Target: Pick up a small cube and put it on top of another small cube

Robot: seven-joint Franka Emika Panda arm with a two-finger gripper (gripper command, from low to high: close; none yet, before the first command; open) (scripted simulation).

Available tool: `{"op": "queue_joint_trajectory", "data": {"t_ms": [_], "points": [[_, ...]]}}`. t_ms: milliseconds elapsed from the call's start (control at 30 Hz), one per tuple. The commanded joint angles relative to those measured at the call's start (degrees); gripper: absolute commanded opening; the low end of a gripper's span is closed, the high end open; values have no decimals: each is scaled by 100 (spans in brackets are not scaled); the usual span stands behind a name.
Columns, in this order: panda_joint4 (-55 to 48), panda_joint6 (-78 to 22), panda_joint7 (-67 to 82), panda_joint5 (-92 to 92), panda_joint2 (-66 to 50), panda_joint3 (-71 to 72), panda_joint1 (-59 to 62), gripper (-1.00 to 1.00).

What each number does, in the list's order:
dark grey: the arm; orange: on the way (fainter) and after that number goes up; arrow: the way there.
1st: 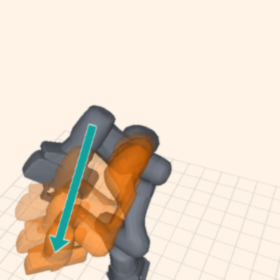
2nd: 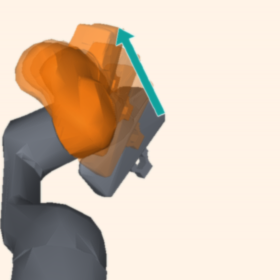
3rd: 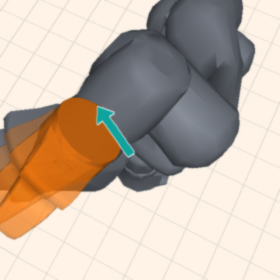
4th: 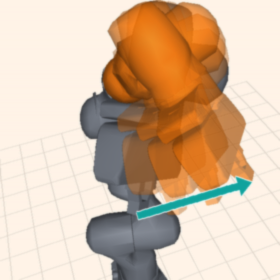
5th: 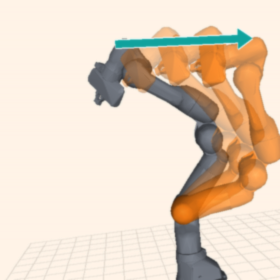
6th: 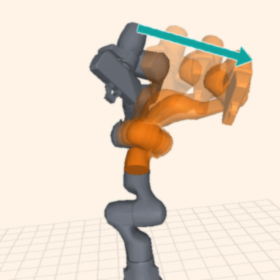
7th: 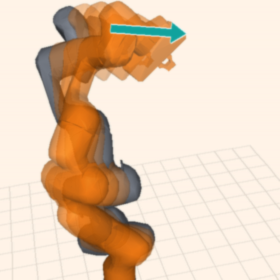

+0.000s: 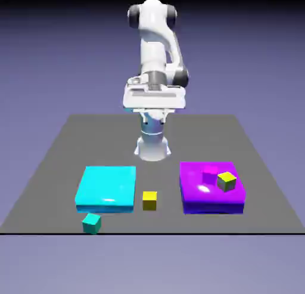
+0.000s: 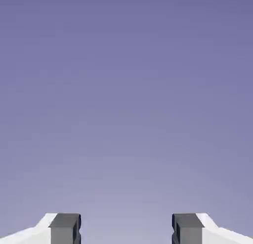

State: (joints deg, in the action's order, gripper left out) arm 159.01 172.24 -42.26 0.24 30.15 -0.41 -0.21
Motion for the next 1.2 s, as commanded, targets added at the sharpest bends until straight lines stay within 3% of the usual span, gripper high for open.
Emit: {"op": "queue_joint_trajectory", "data": {"t_ms": [0, 967, 1167], "points": [[-166, -146, 16, 20, -208, -34, 40, 0], [-4965, -4386, 494, 605, -6228, -1027, 1185, 0], [-4964, -4096, 1109, 1574, -6819, -1858, 358, 0]]}}
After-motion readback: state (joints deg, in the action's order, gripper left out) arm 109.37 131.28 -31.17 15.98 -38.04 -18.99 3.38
